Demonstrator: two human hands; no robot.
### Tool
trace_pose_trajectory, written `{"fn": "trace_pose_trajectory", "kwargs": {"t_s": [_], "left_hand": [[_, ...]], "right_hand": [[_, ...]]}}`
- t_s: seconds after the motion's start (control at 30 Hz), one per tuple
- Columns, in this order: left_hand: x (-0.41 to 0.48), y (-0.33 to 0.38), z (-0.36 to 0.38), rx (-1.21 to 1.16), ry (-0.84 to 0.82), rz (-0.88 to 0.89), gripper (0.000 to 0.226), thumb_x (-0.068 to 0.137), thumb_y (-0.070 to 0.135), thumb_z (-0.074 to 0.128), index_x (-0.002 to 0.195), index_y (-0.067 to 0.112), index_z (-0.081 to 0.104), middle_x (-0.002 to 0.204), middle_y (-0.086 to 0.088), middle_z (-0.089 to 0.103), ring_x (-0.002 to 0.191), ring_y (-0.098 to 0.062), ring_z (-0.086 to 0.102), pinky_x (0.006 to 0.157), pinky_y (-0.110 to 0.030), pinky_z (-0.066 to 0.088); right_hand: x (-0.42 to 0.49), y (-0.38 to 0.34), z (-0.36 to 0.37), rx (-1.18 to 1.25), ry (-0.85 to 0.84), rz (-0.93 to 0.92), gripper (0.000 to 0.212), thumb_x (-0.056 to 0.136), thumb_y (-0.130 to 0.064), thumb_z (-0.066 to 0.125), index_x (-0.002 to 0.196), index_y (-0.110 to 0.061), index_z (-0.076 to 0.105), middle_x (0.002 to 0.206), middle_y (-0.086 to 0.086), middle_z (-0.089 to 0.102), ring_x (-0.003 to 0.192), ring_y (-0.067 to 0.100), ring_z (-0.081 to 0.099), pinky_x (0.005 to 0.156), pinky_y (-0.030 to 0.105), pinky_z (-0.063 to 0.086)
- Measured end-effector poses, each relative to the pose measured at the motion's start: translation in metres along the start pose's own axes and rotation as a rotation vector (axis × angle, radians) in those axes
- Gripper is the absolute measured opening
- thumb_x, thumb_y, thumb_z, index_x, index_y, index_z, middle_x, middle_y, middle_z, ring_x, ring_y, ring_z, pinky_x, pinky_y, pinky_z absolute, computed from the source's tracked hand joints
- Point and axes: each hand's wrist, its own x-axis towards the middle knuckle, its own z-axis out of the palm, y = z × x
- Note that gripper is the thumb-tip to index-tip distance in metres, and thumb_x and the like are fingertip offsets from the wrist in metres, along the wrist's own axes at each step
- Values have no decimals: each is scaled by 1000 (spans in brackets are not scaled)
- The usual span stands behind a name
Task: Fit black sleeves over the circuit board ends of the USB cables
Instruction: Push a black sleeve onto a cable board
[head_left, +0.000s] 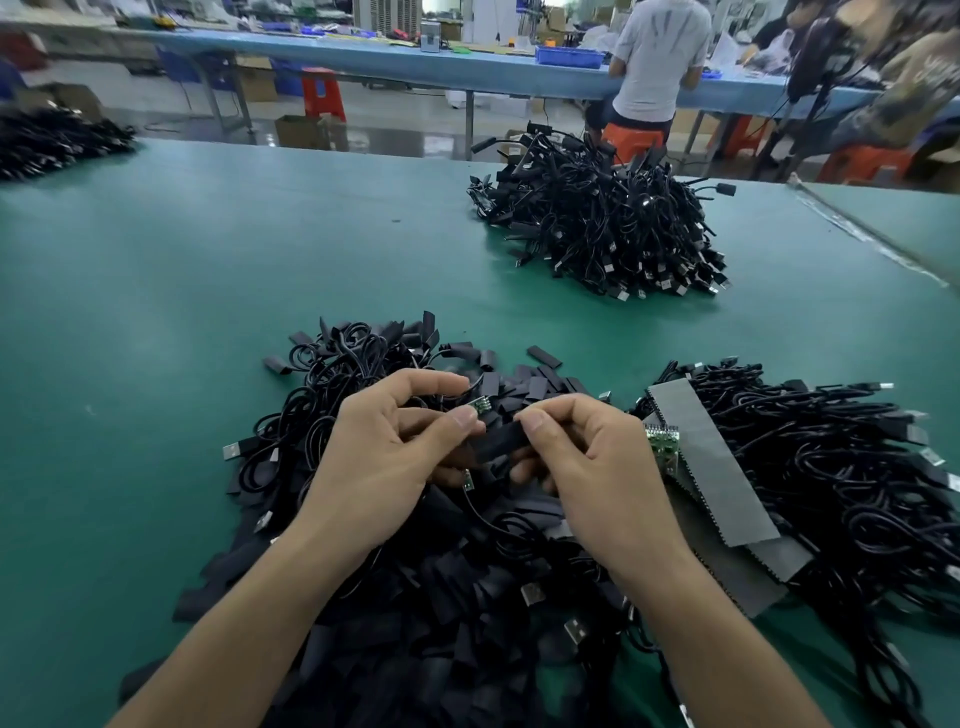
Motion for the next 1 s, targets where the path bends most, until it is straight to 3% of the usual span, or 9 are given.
{"fn": "trace_pose_trajectory", "kwargs": {"t_s": [0.1, 0.23, 0.43, 0.57, 0.63, 0.7, 0.77, 0.87, 1.0], "left_hand": [[0, 1, 0, -13, -14, 4, 22, 84, 17, 73, 105, 15, 67, 81, -9, 77, 68, -24, 75, 56, -24, 57], [-1, 1, -2, 31, -44, 17, 34, 72, 32, 76, 103, 20, 67, 79, -10, 77, 68, -26, 75, 58, -25, 57], [1, -1, -5, 45, -24, 3, 29, 71, 29, 78, 97, 22, 66, 71, -14, 74, 55, -24, 69, 48, -23, 51], [2, 0, -4, 43, -21, -4, 26, 73, 23, 80, 95, 19, 67, 68, -15, 73, 47, -19, 64, 46, -24, 50], [2, 0, -4, 47, -17, -1, 27, 70, 25, 79, 93, 16, 68, 68, -16, 73, 47, -19, 63, 46, -23, 50], [2, -1, -3, 56, -17, 1, 20, 76, 19, 79, 91, 11, 68, 67, -15, 73, 47, -19, 64, 46, -22, 51], [2, -1, -3, 43, -14, -3, 17, 78, 16, 77, 90, 8, 67, 69, -14, 73, 50, -18, 67, 47, -22, 52], [2, -1, -1, 21, 0, -3, 13, 83, 14, 74, 90, 6, 67, 72, -15, 74, 54, -21, 70, 49, -22, 54], [1, -2, -2, 11, 22, -17, 3, 89, 9, 70, 89, 7, 68, 71, -12, 73, 55, -19, 70, 50, -23, 54]], "right_hand": [[-1, -1, 2, 38, 57, 11, 16, 98, -20, 59, 85, -21, 67, 69, 1, 73, 62, 20, 70, 62, 42, 59], [-3, -5, 5, 95, 24, 21, 15, 98, -17, 59, 86, -17, 68, 72, 1, 74, 63, 15, 72, 61, 33, 59], [-3, -6, -1, 111, -172, -5, 5, 88, -18, 72, 88, -22, 70, 76, 0, 74, 66, 13, 71, 64, 25, 56], [-3, -3, -2, 32, -205, -22, 32, 65, -41, 85, 91, -26, 73, 79, 1, 74, 74, 20, 71, 71, 42, 61], [-2, 0, -1, 37, -194, -18, 35, 63, -44, 85, 92, -28, 75, 78, 0, 74, 72, 18, 71, 67, 39, 60], [-1, 3, -1, 24, -188, -26, 34, 64, -45, 84, 93, -31, 76, 76, -2, 74, 66, 11, 69, 60, 28, 54], [0, 3, -2, 12, -186, -29, 31, 67, -43, 83, 94, -33, 75, 76, -6, 74, 67, 7, 69, 60, 23, 51], [1, 3, -6, 6, -156, -36, 24, 71, -30, 86, 93, -32, 76, 79, -8, 75, 74, 10, 72, 72, 32, 59], [4, 2, -11, 37, -86, -46, 22, 70, -17, 89, 86, -27, 77, 77, -10, 76, 72, 7, 72, 70, 21, 56]]}}
